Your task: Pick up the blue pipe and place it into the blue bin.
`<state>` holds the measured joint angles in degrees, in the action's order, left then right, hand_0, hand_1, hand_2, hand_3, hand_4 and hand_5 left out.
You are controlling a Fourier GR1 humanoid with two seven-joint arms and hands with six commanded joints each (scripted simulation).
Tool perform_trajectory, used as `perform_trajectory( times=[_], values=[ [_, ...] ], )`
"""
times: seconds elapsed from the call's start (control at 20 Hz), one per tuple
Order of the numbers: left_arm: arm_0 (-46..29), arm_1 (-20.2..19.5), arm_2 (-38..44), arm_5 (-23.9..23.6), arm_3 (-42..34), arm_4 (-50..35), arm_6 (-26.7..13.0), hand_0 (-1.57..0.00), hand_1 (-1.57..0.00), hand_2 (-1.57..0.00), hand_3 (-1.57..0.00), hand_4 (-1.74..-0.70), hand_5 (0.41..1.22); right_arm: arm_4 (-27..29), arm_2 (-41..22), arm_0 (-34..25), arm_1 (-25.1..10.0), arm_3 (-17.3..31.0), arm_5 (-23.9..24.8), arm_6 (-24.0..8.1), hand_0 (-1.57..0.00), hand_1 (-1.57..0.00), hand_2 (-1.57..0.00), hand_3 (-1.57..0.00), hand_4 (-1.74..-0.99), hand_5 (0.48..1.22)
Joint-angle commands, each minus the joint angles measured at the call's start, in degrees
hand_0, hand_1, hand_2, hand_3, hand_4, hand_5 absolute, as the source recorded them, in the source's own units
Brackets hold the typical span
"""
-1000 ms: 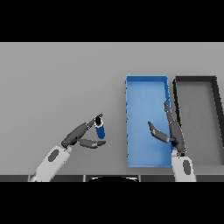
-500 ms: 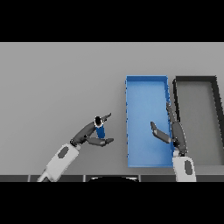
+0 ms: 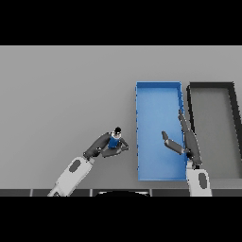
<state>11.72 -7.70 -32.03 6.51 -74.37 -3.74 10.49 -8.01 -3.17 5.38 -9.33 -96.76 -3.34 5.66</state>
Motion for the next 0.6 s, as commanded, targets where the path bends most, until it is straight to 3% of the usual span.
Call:
perform_trajectory(
  times=[0.0, 0.4, 0.55],
  values=[
    [-0.2, -0.2, -0.1, -0.3, -0.3, 0.5, -0.1, -1.32, -1.36, -1.39, -1.38, -1.51, 1.139, -0.3, 0.0, -0.1, 0.2, 0.8, 0.2, -0.2, 0.0, 0.0, 0.0, 0.0, -1.222, 0.646],
    [0.8, 1.8, 1.3, -1.0, -8.0, 1.2, 1.1, -1.53, -1.53, -1.54, -1.54, -1.47, 1.207, -0.5, 0.1, -0.7, 0.0, 0.7, 0.4, -0.5, 0.0, 0.0, 0.0, 0.0, -1.22, 0.638],
    [2.5, 2.2, 1.7, 0.2, -11.4, 0.7, -1.9, -1.55, -1.55, -1.56, -1.55, -1.47, 1.214, -0.9, 0.4, -1.2, -0.8, 1.0, 0.3, -0.5, 0.0, 0.0, 0.0, 0.0, -1.194, 0.642]
  ],
)
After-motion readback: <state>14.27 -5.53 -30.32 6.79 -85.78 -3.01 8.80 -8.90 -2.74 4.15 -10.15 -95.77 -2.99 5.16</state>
